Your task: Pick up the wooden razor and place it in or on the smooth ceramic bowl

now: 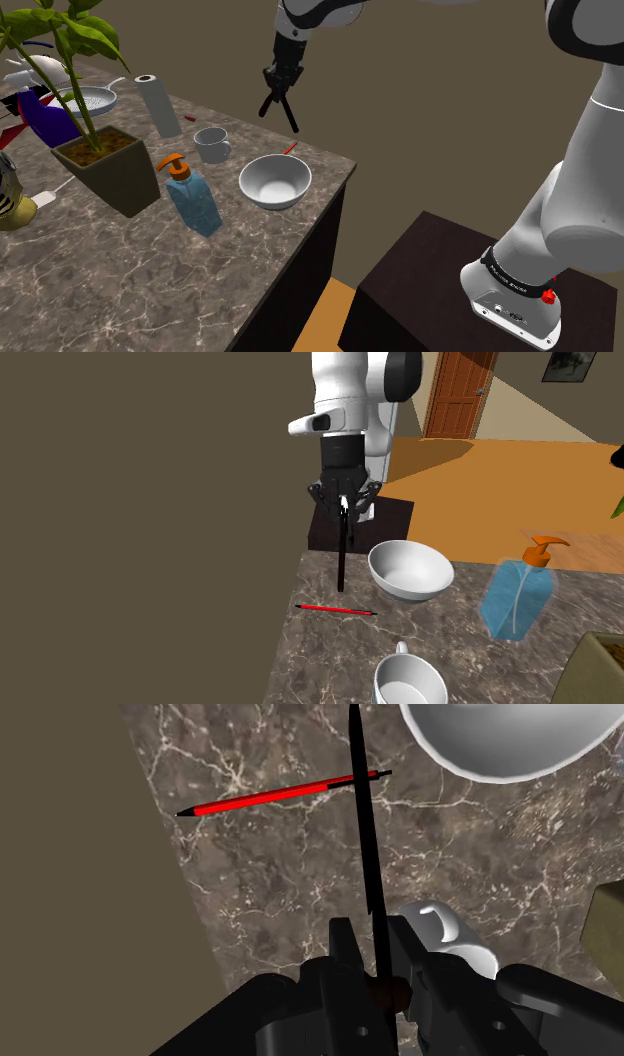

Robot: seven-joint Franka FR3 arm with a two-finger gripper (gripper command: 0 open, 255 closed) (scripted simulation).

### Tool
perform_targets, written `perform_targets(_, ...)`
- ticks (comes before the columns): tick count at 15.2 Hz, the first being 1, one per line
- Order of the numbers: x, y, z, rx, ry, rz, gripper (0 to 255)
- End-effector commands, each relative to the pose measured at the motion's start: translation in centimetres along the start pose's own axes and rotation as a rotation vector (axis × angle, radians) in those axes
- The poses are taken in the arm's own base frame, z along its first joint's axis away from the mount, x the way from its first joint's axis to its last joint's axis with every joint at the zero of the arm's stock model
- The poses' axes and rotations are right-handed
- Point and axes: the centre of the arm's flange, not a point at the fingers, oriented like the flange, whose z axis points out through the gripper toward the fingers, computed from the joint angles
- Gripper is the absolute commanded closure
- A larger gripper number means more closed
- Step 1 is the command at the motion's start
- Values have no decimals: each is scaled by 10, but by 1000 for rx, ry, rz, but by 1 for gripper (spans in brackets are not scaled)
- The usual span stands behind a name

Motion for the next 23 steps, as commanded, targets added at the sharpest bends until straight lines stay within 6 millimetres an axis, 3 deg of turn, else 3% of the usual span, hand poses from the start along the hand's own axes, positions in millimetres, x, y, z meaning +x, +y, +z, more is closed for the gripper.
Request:
perform_targets(1, 2, -1, -10, 0, 0, 0, 255)
perform_targets(4, 4, -3, -22, 0, 0, 0, 255)
perform_targets(18, -96, -153, -56, 0, 0, 0, 255)
perform_targets(23, -102, -150, -31, 0, 0, 0, 255)
